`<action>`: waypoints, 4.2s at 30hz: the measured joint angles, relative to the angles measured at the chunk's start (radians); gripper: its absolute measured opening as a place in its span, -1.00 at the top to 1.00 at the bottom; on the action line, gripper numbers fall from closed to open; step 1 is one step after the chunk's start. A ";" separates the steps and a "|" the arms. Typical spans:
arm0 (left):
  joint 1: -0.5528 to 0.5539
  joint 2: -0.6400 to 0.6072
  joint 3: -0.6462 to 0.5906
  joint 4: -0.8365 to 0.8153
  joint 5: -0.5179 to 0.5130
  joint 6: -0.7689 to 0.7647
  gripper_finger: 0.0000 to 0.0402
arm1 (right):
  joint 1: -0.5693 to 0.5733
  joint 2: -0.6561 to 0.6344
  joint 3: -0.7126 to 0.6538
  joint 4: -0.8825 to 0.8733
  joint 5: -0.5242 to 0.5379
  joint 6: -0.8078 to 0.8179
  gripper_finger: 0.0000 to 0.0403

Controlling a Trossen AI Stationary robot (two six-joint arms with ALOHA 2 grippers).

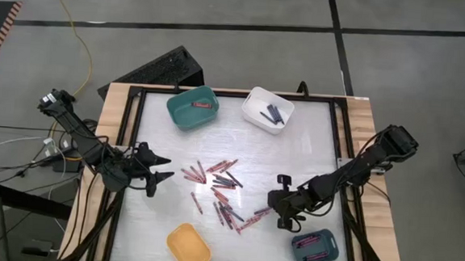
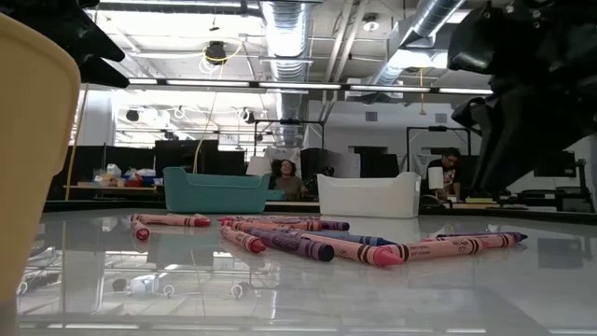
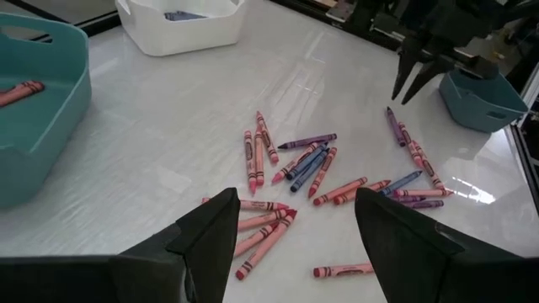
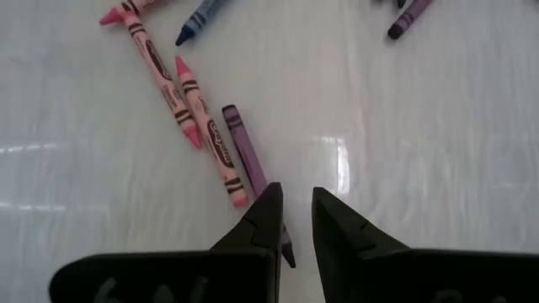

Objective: Sort crayons
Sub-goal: Put the purple crayon into the blue bin

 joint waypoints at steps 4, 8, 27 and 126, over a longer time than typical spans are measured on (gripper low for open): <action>0.000 0.000 0.000 0.000 0.000 0.000 -0.14 | -0.003 0.000 0.000 -0.004 0.001 0.000 0.69; 0.000 0.000 0.000 0.000 0.000 0.000 -0.14 | -0.003 0.000 0.000 0.000 0.001 0.001 0.69; 0.000 0.000 0.000 -0.002 0.000 0.001 -0.14 | -0.002 0.000 0.000 0.005 0.000 0.004 0.70; 0.000 0.000 0.000 0.006 0.111 -0.094 -0.14 | 0.117 0.124 0.356 -0.369 -0.204 0.148 0.99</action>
